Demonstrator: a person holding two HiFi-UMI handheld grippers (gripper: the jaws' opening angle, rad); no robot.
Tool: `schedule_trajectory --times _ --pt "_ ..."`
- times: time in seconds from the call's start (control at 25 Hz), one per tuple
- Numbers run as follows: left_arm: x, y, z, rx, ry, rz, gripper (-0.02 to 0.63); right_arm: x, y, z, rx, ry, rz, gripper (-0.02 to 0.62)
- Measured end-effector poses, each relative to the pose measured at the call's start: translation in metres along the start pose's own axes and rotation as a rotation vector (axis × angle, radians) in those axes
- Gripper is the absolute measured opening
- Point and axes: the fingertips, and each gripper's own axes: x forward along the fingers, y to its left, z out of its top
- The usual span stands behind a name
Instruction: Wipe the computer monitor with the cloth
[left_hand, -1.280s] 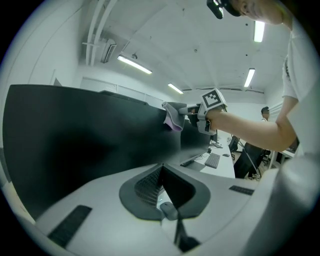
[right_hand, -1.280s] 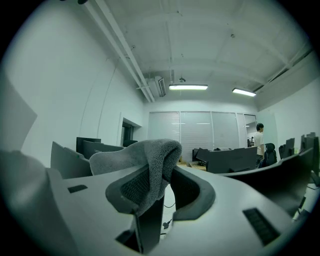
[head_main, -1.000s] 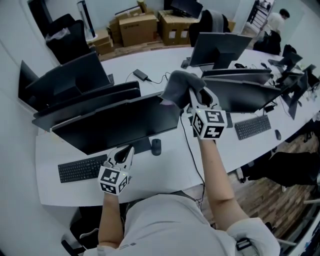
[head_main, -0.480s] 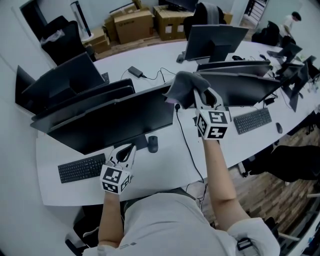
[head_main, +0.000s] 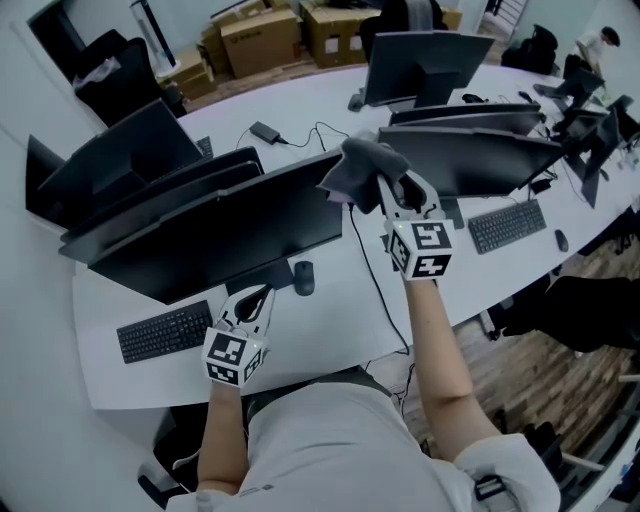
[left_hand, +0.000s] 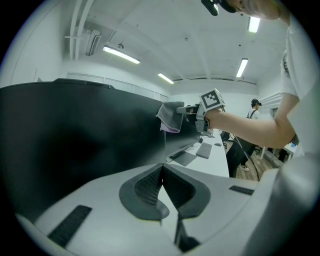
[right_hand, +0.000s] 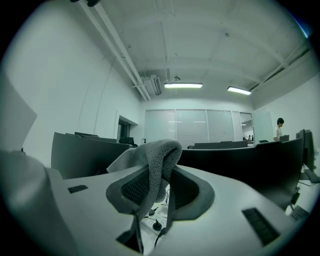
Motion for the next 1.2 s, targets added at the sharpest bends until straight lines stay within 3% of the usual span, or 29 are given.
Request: schedule_trajectory --times 0.48,0.72,1.2 --pt "-0.009 0.006 -0.011 -0.019 0.02 0.02 0.002 0.019 0.046 0.005 -0.094 -0.009 0.102 0.123" --pt "-0.013 0.013 -0.019 -0.034 0.027 0.031 0.002 0.026 0.06 0.002 -0.146 0.0 0.103 0.123" --pt "-0.009 0.023 -0.039 -0.077 0.033 0.027 0.002 0.03 0.063 -0.046 -0.161 0.075 0.099 0.123"
